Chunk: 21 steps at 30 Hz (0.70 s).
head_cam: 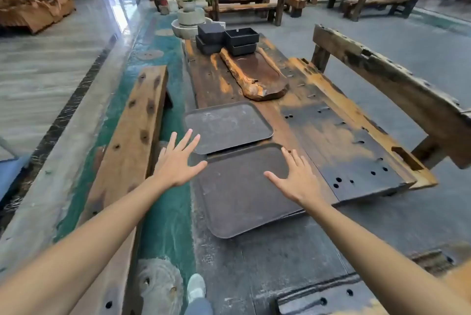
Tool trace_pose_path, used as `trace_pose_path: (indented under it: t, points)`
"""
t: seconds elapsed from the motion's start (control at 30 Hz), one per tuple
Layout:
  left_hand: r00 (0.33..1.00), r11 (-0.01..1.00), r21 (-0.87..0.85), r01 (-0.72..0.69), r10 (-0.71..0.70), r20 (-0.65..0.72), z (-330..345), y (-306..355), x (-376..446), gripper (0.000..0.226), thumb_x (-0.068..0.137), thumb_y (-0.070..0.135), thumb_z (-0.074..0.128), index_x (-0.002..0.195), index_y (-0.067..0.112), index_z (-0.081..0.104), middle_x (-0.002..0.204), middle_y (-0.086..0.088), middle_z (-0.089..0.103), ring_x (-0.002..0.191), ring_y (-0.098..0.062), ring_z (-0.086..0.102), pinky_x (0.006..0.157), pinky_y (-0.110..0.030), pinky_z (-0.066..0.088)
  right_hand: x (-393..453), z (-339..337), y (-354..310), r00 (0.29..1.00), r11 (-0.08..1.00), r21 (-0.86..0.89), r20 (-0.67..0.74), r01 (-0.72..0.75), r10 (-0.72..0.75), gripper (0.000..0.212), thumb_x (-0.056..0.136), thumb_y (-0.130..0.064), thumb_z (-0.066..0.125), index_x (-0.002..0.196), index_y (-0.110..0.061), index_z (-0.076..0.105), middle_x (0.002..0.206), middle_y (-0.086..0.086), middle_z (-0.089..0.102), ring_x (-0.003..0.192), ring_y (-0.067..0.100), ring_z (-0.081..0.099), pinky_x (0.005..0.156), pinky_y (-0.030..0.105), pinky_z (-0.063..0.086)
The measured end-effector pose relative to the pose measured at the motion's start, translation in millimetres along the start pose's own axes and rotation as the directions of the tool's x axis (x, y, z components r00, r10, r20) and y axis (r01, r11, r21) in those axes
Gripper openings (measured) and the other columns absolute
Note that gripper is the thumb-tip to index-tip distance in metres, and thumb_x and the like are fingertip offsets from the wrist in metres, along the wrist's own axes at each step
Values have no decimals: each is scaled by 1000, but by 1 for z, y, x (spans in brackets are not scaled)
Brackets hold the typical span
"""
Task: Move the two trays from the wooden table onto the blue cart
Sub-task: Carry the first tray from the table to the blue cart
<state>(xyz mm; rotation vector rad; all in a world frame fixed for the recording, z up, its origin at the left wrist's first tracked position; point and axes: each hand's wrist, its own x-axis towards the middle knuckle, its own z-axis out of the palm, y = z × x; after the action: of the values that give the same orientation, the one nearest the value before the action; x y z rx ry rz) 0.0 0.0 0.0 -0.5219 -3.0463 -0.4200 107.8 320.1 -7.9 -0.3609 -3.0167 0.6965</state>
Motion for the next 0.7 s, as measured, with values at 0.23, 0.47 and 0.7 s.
trace_pose_path:
  t: [0.23,0.47,0.7]
  points:
    - [971,992,-64,-107,118,206,78,-7,84,79,86,64,47,154,37,16,164,11,3,151,-29,-7,118,-55,18,35,77,28,921,907,174,142,-384,363,95,81,-72,57,158,-36,14,168,-3,12,153,25,15,114,53,31]
    - [905,963,-220,-157,229,358,148,-19,180,62,90,38,57,148,24,39,161,1,25,149,-30,12,119,-44,21,52,155,34,582,470,393,240,-790,777,94,84,-42,73,157,-13,21,161,11,32,143,35,37,114,51,35]
    - [812,959,-239,-149,257,524,196,-20,249,65,86,21,61,147,15,40,156,-9,35,142,-29,32,112,-41,33,44,201,24,252,51,586,265,-808,931,80,82,-10,70,152,-18,32,142,13,56,125,33,57,106,41,44]
